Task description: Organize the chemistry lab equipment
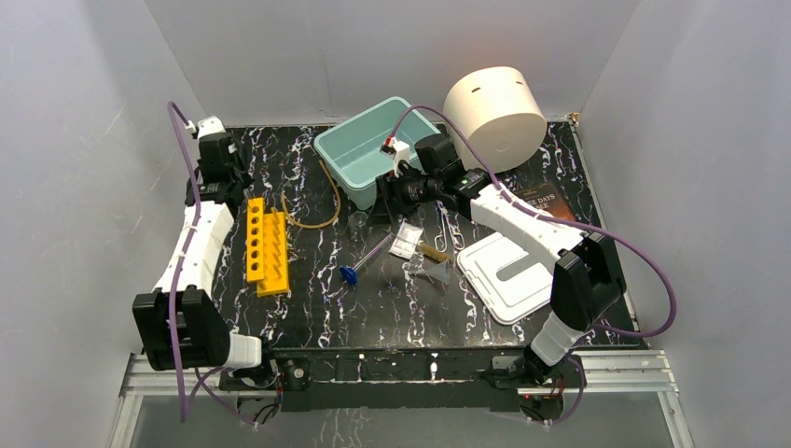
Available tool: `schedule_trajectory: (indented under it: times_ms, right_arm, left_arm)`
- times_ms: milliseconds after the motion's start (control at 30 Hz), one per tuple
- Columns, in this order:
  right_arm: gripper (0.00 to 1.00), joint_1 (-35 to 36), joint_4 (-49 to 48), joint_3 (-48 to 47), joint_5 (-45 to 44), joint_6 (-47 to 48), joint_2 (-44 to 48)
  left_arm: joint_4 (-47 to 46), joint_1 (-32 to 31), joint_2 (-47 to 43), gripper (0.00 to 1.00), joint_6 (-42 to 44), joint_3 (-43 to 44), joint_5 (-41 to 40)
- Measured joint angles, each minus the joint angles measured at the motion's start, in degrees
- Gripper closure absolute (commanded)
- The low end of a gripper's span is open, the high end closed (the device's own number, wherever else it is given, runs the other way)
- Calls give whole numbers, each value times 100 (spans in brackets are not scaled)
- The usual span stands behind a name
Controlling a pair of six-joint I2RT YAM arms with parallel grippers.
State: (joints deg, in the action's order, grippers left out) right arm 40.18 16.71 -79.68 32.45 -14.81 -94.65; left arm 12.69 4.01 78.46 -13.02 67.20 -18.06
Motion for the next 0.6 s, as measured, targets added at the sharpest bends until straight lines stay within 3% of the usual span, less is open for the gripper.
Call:
schedule_trajectory:
  times_ms: [333,600]
  right_arm:
    - [32,0,28,46,-17,-7,0]
    - [32,-11,-61,835,-39,-227,245]
  left_arm:
    - [-1036,0,-610,96,-155,-1335,-227]
    - [-1652,4,-505,96,-240,-1434,-503]
